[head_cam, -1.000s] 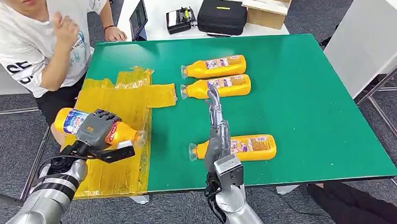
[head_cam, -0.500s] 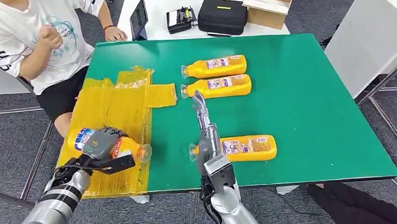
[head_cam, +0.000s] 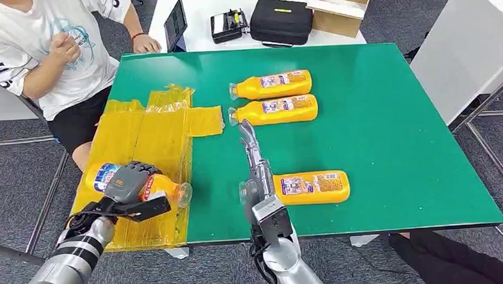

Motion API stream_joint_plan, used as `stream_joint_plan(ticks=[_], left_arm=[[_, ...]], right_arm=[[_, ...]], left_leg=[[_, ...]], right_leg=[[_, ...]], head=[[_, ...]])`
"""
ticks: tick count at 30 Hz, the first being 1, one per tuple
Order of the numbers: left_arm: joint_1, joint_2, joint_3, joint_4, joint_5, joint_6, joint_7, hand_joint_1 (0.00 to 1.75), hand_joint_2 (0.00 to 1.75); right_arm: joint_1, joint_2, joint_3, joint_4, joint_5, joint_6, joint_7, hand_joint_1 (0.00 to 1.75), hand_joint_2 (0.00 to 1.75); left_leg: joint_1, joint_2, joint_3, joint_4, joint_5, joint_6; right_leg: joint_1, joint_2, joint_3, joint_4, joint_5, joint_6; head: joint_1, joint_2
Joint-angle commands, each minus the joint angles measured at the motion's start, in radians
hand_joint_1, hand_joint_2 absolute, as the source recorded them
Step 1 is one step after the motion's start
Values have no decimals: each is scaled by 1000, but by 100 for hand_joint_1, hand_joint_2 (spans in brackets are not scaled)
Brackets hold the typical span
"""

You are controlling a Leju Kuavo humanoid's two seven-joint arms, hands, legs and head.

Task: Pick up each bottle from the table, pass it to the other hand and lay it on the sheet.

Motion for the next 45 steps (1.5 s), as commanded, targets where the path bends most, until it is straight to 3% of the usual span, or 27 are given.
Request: stream_joint_plan(ticks=[1, 5, 6, 8, 9, 11, 18, 28, 32, 34, 36, 39, 41, 45], left_arm=[[-6, -7, -24, 45, -41, 43, 42, 17, 175], [-7, -10, -25, 45, -42, 44, 45, 17, 175], [-7, -10, -25, 45, -42, 44, 45, 0, 175], [-1, -18, 5, 48, 60, -100, -20, 0, 175], [-2, -5, -17, 55, 70, -150, -31, 0, 0], [-2, -5, -17, 55, 70, -150, -31, 0, 0], [-11, 16, -60, 86, 95, -232, -38, 0, 0], [30, 7, 12, 11, 276, -349, -88, 0, 0], [82, -98, 223, -106, 551, -344, -82, 0, 0], [87, -101, 223, -122, 555, -344, -77, 0, 0], [109, -144, 325, -197, 661, -275, -82, 0, 0], [120, -195, 420, -311, 694, -34, -154, 0, 0], [168, -201, 360, -538, 694, 286, -156, 0, 0], [166, -201, 346, -586, 739, 311, -156, 0, 0]], right_arm=[[-40, -23, 13, 65, 4, 0, 0, 0, 0], [-38, -24, 13, 64, 4, 0, 0, 0, 0], [-38, -24, 13, 64, 4, 0, 0, 0, 0], [-43, -20, 16, 74, 3, 4, 0, 0, 0], [-48, -20, 15, 85, 6, 5, 0, 0, 175], [-48, -20, 15, 85, 6, 5, 0, 0, 175], [-53, -13, 6, 112, 13, -4, -3, 0, 175], [-59, -6, 3, 140, 16, -9, -7, 0, 175], [-58, 1, 12, 149, 21, -6, -3, 0, 175], [-58, 2, 14, 151, 23, -8, -2, 0, 175], [-59, 5, 23, 159, 28, -10, 3, 0, 175], [-62, 11, 39, 176, 42, -13, 13, 0, 175], [-64, 9, 55, 189, 45, -15, 23, 0, 175], [-68, 2, 60, 201, 48, -14, 26, 0, 175]], left_leg=[[1, 2, 6, -1, -2, 0], [1, 3, 6, -1, -2, 0], [0, 2, 4, -1, -2, 0], [2, 3, 9, 0, -4, 1], [2, 3, 9, 0, -4, 1], [0, 2, 3, -1, -1, 0], [1, 1, 7, -1, -2, 1], [0, -1, 8, -1, -1, 1], [1, -1, 9, -1, -1, 1], [1, -2, 9, -1, -1, 1], [0, -3, 6, -1, 0, 1], [0, -3, 5, 0, 0, 1], [1, -3, 5, 1, -1, 1], [2, 0, 5, 1, -2, 1]], right_leg=[[1, 1, 6, -2, -1, -3], [2, 1, 6, -2, -2, -3], [1, 1, 4, -1, -1, -3], [3, 1, 9, -2, -2, -5], [3, 0, 10, -2, -2, -5], [1, 1, 3, -1, -1, -2], [2, 0, 8, -2, -1, -4], [1, -1, 10, -2, 0, -3], [1, -2, 11, -2, -1, -3], [1, -3, 11, -2, -1, -3], [1, -4, 8, -2, -1, -2], [1, -4, 7, -1, -1, -2], [1, -4, 7, -1, -1, -2], [2, -2, 6, -1, -2, -3]], head=[[0, 0], [0, 0], [0, 0], [0, 0], [0, 0], [0, 0], [0, 0], [0, 0], [0, 0], [0, 0], [0, 0], [0, 0], [0, 0], [0, 0]])
